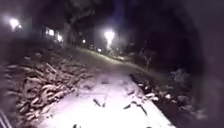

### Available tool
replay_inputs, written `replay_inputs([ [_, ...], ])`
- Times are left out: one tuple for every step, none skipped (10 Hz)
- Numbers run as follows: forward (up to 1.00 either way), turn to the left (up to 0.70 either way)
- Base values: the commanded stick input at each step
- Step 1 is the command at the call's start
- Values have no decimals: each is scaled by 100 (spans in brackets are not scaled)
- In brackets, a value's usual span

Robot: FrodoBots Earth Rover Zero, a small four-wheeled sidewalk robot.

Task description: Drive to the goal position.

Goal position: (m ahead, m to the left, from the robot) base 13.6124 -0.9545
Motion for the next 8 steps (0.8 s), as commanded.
replay_inputs([
  [45, 0],
  [45, 0],
  [45, 0],
  [45, 0],
  [45, 0],
  [45, 0],
  [45, 0],
  [45, 0],
])
